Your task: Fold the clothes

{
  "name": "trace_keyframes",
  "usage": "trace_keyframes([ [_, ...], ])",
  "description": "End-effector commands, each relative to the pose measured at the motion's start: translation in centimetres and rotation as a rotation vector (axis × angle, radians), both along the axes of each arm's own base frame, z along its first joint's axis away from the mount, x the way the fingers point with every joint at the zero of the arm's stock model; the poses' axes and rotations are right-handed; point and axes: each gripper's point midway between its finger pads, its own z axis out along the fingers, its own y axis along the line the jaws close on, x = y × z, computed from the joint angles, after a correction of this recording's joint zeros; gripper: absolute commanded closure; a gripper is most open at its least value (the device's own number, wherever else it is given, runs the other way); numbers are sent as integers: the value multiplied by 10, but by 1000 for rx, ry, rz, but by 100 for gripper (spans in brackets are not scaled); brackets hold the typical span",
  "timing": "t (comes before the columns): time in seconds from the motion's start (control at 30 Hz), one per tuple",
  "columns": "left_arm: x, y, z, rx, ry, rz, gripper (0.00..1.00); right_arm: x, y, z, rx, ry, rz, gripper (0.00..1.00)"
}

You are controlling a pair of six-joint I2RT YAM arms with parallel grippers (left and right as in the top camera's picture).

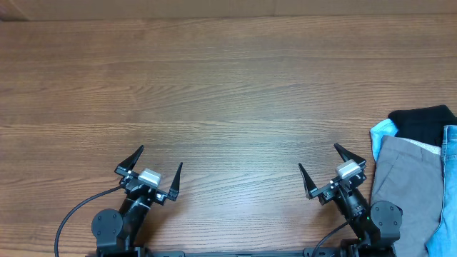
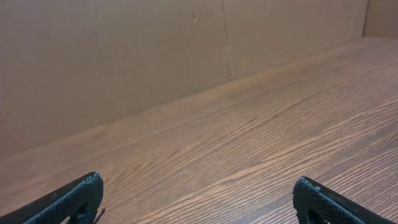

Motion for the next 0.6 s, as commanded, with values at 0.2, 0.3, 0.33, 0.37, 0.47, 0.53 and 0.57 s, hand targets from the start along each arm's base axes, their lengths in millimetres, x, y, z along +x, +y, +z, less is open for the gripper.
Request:
trace_keyframes([
  [0.2,-5,-11,1,-47,14,-67,0,-12,20,5,16,-18,137,0],
  [0.3,-10,-21,0,-90,38,-129,0,-19,29,5,21,-17,198,0],
  [0.33,-10,-21,0,-103,44,-130,0,-20,30,5,22,-16,208,0],
  [0.37,-10,-21,0,-121,52,-130,0,-22,33,5,24,-17,233,0],
  [0.47,-13,-25,12,-175,33,-159,0,-25,36,15,126,14,250,0],
  [0.53,-18,-29,34,-201,-9,-188,0,-26,36,35,225,9,250,0],
  [0.57,-20,-29,45,-200,-28,-189,0,-27,35,46,260,-5,241,0],
])
